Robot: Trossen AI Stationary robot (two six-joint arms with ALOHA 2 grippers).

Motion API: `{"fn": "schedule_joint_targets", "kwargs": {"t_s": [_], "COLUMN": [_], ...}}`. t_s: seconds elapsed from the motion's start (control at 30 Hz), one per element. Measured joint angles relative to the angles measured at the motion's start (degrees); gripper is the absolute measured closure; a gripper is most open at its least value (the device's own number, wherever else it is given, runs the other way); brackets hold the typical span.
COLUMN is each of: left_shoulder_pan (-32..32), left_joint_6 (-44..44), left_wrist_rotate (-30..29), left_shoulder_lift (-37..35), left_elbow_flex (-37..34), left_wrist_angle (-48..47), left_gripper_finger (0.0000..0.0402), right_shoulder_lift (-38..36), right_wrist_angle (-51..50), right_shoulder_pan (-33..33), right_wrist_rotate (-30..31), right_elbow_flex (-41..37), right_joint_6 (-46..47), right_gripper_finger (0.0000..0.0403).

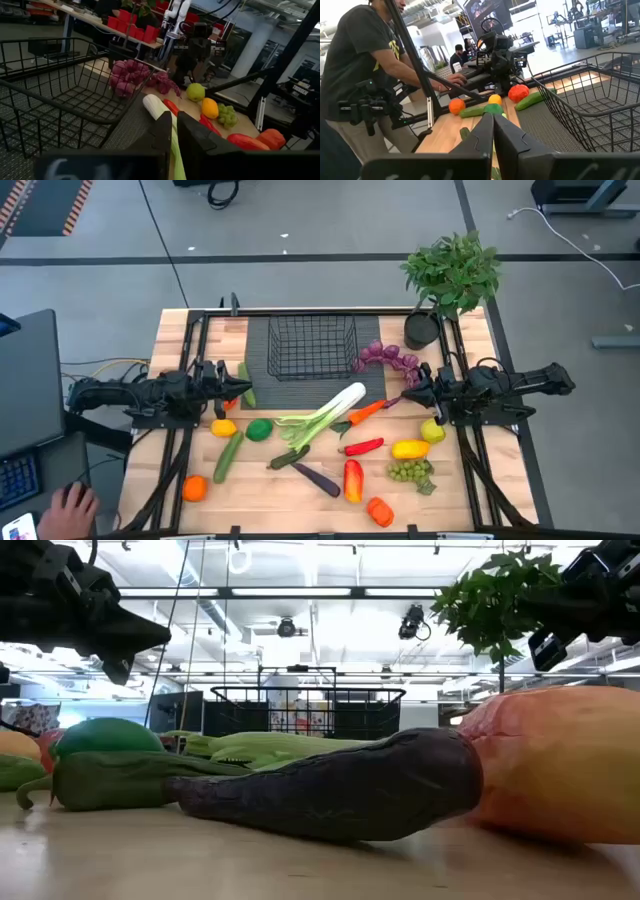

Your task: Build produce basket

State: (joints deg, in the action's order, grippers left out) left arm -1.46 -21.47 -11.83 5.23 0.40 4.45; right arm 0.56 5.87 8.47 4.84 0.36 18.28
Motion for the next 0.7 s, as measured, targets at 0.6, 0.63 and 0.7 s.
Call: {"fn": "schedule_joint_targets", "kwargs": {"t_s": [0.6, 0.63, 0.7], "left_shoulder_pan": [-0.01, -0.02, -0.01], "left_joint_6": [0.01, 0.00, 0.00], "left_wrist_rotate": [0.00, 0.02, 0.02], "left_shoulder_lift": [0.00, 0.00, 0.00], "left_elbow_flex": [0.00, 0.00, -0.01], "left_wrist_angle": [-0.02, -0.02, 0.00], "left_gripper_finger": [0.0363, 0.0362, 0.0362], "right_shoulder_lift": [0.01, 0.01, 0.00], "right_wrist_angle": [0.00, 0.00, 0.00], "right_shoulder_pan": [0.00, 0.00, 0.02], "right_wrist_rotate": [0.01, 0.00, 0.00], "right_elbow_flex": [0.01, 0.01, 0.00], "right_joint_6": [0.00, 0.00, 0.00], "right_gripper_finger": [0.0385, 0.0385, 0.0385]}}
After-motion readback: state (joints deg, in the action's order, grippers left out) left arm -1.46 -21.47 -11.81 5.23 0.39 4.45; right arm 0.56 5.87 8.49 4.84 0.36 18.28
